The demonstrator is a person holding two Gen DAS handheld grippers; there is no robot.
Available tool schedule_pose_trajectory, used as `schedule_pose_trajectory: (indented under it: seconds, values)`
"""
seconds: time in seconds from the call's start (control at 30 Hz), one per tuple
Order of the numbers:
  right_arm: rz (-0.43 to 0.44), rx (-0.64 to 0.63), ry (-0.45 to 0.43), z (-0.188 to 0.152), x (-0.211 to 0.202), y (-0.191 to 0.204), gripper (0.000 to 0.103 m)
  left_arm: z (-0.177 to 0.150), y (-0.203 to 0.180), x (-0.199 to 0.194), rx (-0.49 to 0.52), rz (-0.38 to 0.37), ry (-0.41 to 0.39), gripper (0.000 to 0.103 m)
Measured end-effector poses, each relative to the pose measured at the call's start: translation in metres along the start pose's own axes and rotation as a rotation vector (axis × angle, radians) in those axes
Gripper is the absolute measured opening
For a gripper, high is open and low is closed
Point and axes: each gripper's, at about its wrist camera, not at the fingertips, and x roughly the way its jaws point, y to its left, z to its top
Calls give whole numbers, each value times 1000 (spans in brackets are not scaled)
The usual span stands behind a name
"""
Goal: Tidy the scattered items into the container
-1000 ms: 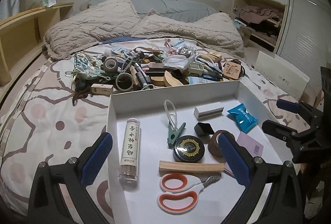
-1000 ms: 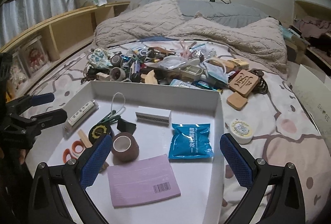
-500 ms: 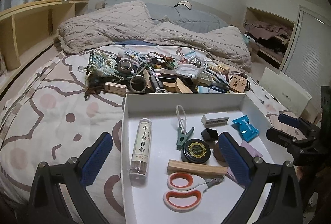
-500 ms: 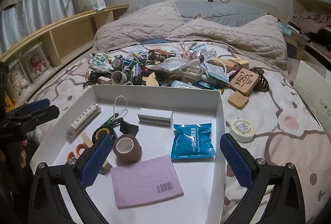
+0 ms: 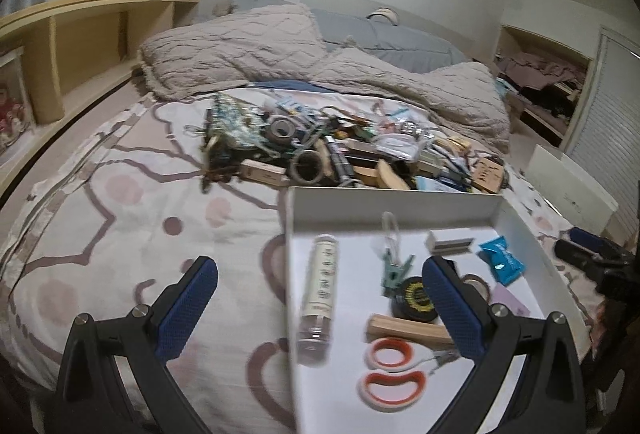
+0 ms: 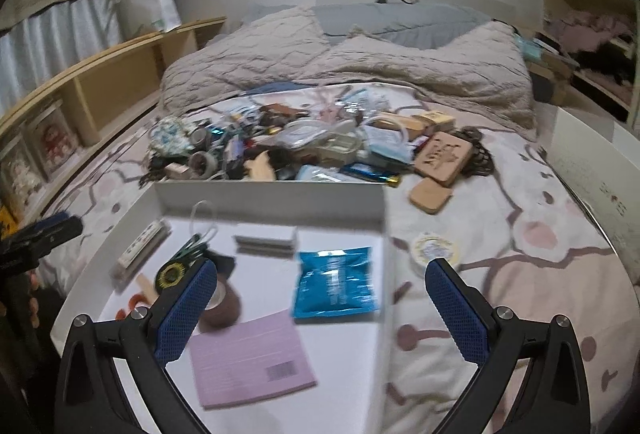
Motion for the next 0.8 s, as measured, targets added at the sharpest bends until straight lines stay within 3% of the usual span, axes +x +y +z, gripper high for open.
schedule_pose_trajectory:
  seconds: [0.47, 0.8]
  values:
    - [-288, 109, 23, -1, 1, -82, 103, -5, 65, 2, -149, 155, 6, 103]
    - [-352, 32, 130, -10, 35, -92, 103, -10, 87, 11, -241, 183, 45, 103]
